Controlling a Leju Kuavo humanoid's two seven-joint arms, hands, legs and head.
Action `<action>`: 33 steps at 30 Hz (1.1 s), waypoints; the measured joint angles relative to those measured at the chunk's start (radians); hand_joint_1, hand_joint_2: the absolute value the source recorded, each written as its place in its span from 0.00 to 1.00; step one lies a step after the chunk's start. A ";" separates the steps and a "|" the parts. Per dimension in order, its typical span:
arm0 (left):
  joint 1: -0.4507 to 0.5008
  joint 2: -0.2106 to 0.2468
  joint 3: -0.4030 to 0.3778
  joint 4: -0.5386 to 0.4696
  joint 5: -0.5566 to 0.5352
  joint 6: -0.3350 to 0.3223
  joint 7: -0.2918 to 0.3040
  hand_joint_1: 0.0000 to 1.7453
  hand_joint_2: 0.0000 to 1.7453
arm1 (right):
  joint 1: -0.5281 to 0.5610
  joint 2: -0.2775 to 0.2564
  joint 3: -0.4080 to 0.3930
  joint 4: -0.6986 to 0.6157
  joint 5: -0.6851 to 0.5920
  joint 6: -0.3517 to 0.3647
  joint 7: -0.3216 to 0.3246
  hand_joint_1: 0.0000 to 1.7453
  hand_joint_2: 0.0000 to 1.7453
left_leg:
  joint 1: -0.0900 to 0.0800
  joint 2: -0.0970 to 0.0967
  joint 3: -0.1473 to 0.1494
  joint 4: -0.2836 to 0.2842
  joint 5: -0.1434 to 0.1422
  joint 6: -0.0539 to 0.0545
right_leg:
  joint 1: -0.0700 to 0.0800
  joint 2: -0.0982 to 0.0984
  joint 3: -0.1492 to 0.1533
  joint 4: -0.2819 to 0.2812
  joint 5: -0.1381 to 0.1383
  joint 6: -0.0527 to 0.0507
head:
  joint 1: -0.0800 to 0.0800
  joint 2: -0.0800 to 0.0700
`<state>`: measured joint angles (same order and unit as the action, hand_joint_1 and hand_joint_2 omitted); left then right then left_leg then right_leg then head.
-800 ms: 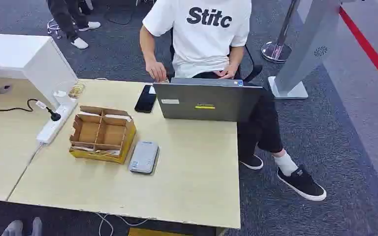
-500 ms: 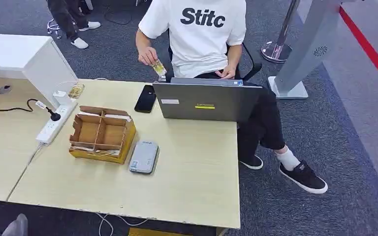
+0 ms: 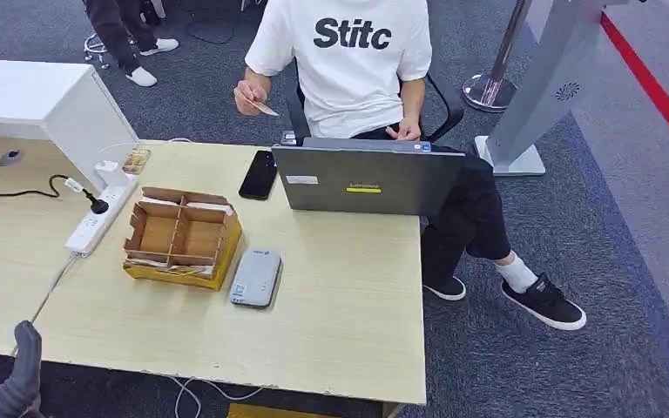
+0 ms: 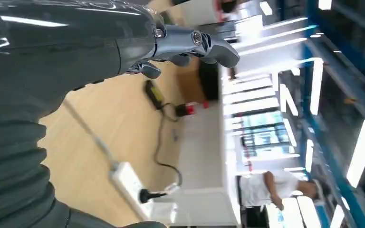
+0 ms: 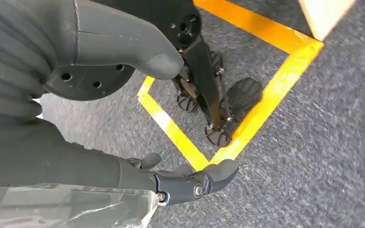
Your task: Pass the card to the sensor for recognition and then transmit it.
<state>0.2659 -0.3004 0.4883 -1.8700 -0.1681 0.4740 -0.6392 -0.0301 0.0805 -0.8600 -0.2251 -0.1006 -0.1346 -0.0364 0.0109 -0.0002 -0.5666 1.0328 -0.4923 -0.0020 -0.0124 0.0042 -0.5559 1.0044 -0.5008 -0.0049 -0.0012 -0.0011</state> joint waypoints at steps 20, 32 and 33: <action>-0.788 0.603 -0.693 0.838 -1.031 -0.071 0.607 0.95 1.00 | -0.027 -0.013 0.095 0.019 0.116 0.025 0.077 0.00 1.00 | 0.000 0.002 -0.015 -0.002 0.015 -0.005 | 0.001 0.003 -0.011 0.005 0.015 -0.003 | -0.003 0.000; -0.795 0.603 -0.695 0.897 -1.025 -0.051 0.606 1.00 1.00 | -0.027 -0.010 0.112 0.024 0.125 0.021 0.075 0.00 1.00 | 0.000 0.002 -0.015 -0.002 0.015 -0.005 | 0.001 0.003 -0.011 0.005 0.015 -0.003 | -0.002 0.000; -0.795 0.603 -0.695 0.898 -1.023 -0.049 0.605 1.00 1.00 | -0.027 -0.010 0.113 0.024 0.126 0.021 0.075 0.00 1.00 | 0.000 0.002 -0.015 -0.002 0.015 -0.005 | 0.001 0.003 -0.011 0.005 0.015 -0.003 | -0.002 0.000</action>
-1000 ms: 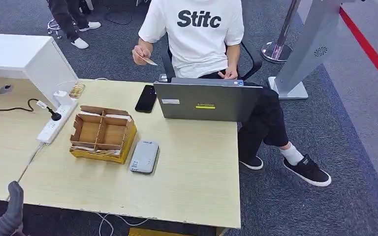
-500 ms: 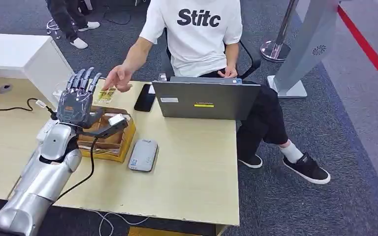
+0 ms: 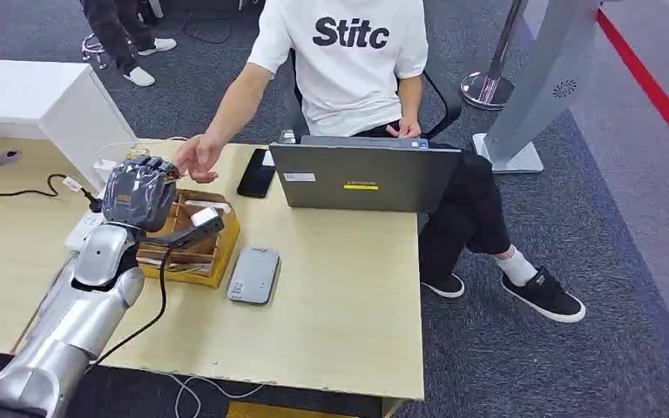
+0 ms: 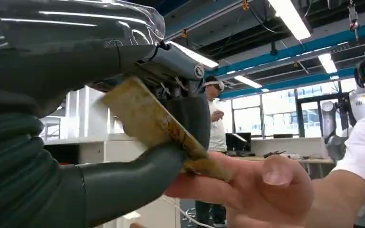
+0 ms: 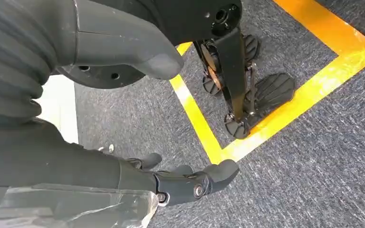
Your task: Pass the card to the sensor for recognition and then transmit it.
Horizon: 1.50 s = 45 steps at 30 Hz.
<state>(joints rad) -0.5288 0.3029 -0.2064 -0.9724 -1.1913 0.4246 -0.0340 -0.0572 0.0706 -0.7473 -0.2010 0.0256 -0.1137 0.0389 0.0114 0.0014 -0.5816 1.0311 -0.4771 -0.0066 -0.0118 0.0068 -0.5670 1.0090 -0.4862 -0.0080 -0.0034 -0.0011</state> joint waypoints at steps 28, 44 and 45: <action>0.013 -0.161 -0.350 -0.050 0.036 -0.277 -0.073 1.00 1.00 | 0.001 0.002 0.003 0.000 0.069 0.000 -0.003 0.00 1.00 | 0.000 -0.001 -0.001 0.001 0.000 0.000 | -0.001 -0.001 -0.001 -0.001 0.001 0.001 | 0.000 0.000; -0.024 -0.159 -0.431 0.031 0.093 -0.375 -0.028 1.00 1.00 | 0.005 0.002 0.003 0.000 0.089 -0.003 -0.003 0.00 1.00 | 0.000 -0.001 -0.002 0.001 0.000 0.001 | -0.001 -0.001 -0.001 0.000 0.001 0.001 | 0.000 0.000; -0.026 -0.157 -0.433 0.033 0.093 -0.377 -0.026 1.00 1.00 | 0.005 0.002 0.003 0.000 0.090 -0.003 -0.003 0.00 1.00 | 0.000 -0.001 -0.002 0.001 0.000 0.000 | -0.001 -0.001 -0.001 0.000 0.001 0.001 | 0.000 0.000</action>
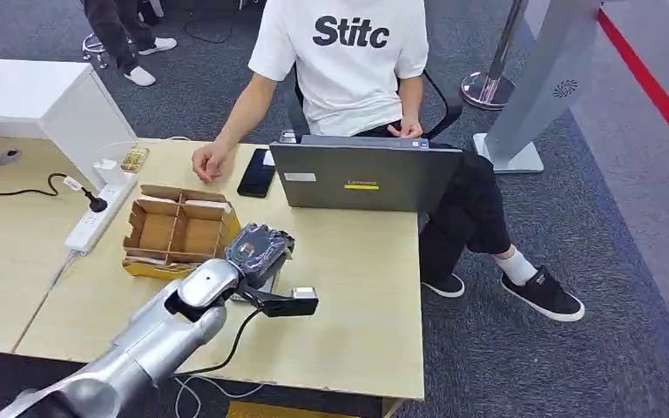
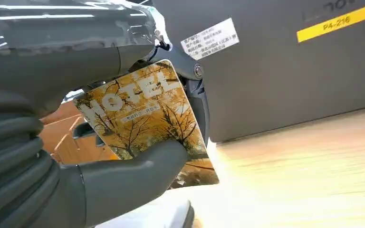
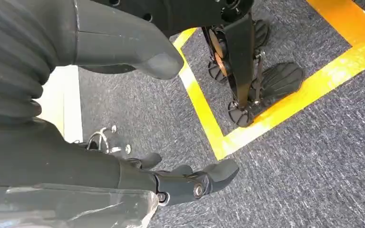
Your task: Pass the card to the sensor for recognition and then transmit it.
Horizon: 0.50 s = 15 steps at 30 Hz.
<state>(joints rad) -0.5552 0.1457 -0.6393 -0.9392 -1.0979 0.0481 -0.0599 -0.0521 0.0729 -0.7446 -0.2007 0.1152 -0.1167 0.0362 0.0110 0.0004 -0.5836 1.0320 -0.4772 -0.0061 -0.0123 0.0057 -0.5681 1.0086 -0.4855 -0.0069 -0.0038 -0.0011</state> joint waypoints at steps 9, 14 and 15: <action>-0.015 0.009 -0.015 0.030 0.014 -0.031 0.010 1.00 1.00 | 0.000 0.000 0.000 0.000 0.016 0.000 0.002 0.00 1.00 | 0.000 0.000 0.000 0.000 0.000 0.000 | 0.000 0.000 0.000 0.000 0.000 0.000 | 0.000 0.000; -0.028 0.012 -0.022 0.067 0.038 -0.066 0.010 1.00 1.00 | 0.000 0.000 -0.001 0.000 0.032 0.000 0.007 0.00 1.00 | 0.000 0.000 0.000 0.000 0.000 0.000 | 0.000 0.000 0.000 0.000 0.000 0.000 | 0.000 0.000; -0.030 0.013 -0.023 0.076 0.045 -0.077 0.010 1.00 1.00 | 0.000 0.000 -0.002 0.000 0.034 0.000 0.007 0.00 1.00 | 0.000 0.000 0.000 0.000 0.000 0.000 | 0.000 0.000 0.000 0.000 0.000 0.000 | 0.000 0.000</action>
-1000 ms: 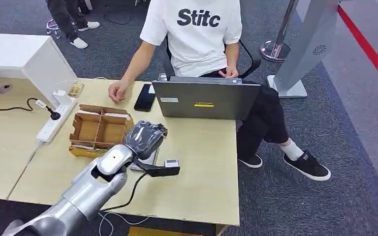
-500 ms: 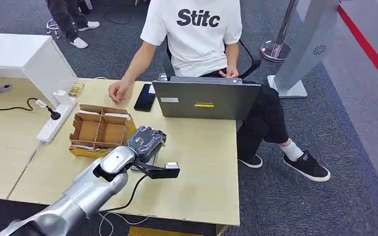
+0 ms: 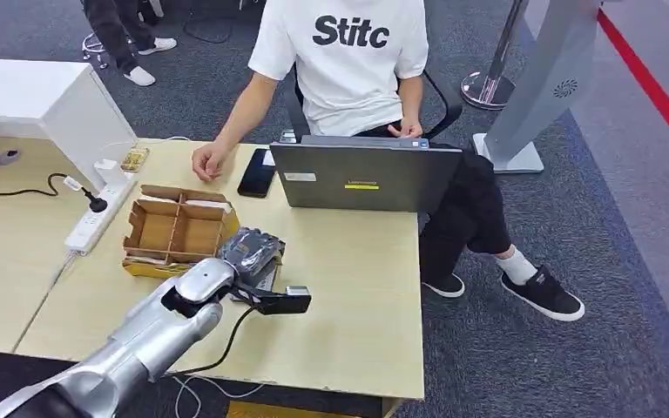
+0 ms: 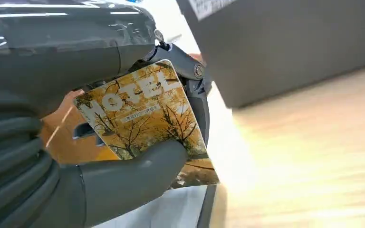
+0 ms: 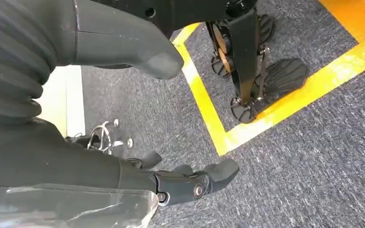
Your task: Pass the card to the sensor for recognition and then transmit it.
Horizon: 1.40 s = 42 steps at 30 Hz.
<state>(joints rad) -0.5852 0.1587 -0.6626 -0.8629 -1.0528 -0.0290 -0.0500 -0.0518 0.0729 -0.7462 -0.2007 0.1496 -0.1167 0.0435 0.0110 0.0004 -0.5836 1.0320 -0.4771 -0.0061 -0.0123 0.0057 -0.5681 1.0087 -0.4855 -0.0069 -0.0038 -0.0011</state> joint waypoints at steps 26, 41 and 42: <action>0.046 0.002 0.163 -0.179 -0.082 0.456 0.043 1.00 1.00 | 0.003 0.016 -0.030 0.000 0.050 -0.006 -0.019 0.00 1.00 | 0.000 0.000 -0.001 0.000 0.001 0.001 | 0.000 -0.001 0.000 0.000 0.000 0.000 | 0.000 0.000; 0.108 -0.021 0.376 -0.313 -0.008 0.557 0.027 1.00 1.00 | 0.001 0.029 -0.044 0.000 0.061 -0.004 -0.035 0.00 1.00 | 0.000 0.000 -0.001 0.000 0.001 0.001 | 0.000 -0.001 0.000 0.000 0.000 0.000 | 0.000 0.000; 0.109 -0.023 0.382 -0.315 -0.008 0.557 0.027 1.00 1.00 | 0.001 0.029 -0.044 0.000 0.061 -0.003 -0.036 0.00 1.00 | 0.000 -0.001 -0.001 0.000 0.001 0.001 | 0.000 -0.001 0.000 0.000 0.000 0.000 | 0.000 0.000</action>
<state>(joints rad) -0.4759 0.1362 -0.2808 -1.1784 -1.0605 0.5280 -0.0233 -0.0510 0.1019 -0.7904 -0.2007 0.2102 -0.1198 0.0076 0.0110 -0.0001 -0.5847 1.0319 -0.4762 -0.0052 -0.0123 0.0047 -0.5680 1.0089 -0.4854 -0.0068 -0.0034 -0.0011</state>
